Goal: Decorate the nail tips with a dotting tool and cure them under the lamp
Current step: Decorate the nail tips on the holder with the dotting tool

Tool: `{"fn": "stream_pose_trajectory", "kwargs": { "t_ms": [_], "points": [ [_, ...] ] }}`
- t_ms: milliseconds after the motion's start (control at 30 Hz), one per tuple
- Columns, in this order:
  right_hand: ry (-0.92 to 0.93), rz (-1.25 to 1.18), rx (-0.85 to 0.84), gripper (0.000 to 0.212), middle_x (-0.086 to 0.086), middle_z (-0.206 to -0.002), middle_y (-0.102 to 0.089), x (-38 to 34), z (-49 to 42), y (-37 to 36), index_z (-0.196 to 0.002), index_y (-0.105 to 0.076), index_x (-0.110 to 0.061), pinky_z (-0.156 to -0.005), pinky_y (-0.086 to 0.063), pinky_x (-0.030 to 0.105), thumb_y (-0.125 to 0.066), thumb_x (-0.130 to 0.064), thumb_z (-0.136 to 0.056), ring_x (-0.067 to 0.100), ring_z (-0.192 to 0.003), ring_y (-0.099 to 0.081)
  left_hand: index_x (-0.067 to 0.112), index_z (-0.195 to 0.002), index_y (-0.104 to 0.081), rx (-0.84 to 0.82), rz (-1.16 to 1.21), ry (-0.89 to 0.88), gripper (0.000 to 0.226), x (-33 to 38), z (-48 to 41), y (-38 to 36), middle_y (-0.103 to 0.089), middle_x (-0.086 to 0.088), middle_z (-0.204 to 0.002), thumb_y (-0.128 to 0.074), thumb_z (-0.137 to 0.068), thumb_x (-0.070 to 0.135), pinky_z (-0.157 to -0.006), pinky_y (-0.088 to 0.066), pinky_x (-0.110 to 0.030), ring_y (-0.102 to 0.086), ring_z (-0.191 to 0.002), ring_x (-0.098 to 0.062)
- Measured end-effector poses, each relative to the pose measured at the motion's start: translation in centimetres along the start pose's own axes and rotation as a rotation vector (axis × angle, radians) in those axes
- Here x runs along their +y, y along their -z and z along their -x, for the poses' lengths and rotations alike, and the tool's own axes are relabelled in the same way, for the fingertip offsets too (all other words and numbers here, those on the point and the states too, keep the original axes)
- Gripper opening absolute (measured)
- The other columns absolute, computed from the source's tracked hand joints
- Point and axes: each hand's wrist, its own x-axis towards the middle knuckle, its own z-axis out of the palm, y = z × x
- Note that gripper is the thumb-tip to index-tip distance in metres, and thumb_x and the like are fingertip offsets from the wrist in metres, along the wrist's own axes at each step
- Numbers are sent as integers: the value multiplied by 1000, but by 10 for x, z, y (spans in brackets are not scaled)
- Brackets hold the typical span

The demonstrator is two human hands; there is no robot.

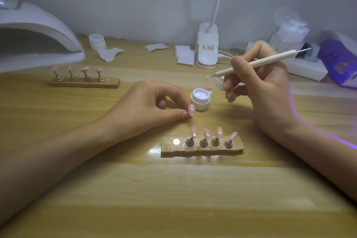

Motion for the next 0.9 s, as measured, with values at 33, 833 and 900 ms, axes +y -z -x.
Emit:
{"fn": "stream_pose_trajectory", "kwargs": {
  "t_ms": [33, 833, 900],
  "points": [
    [-8, -1, 2, 20, 3, -62, -64, 0, 0, 0, -81, -47, -18, -46, -48, 28, -57, -17, -99, 22, -50, -60, 36, -78, -75, 3, 1, 0, 12, 1, 0, 0, -60, 18, -62, -80, -78, 25, -53, -30, -21, -38, -60, -29],
    [-183, -95, -60, 22, 6, -61, -63, -4, 1, -1, -76, -53, -14, -47, -46, 24, -66, -24, -90, 19, -49, -56, 38, -70, -72, 13, -7, -3, 19, 2, -1, 0, -65, 23, -70, -81, -77, 23, -53, -34, -10, -38, -57, -16],
    [-208, -148, -85, 19, 7, -61, -63, -5, 5, -4, -76, -52, -15, -46, -46, 23, -63, -20, -91, 19, -49, -57, 39, -69, -72, 9, -5, -9, 21, 2, -1, 0, -66, 24, -71, -81, -77, 22, -53, -34, -9, -38, -55, -9]
  ]
}}
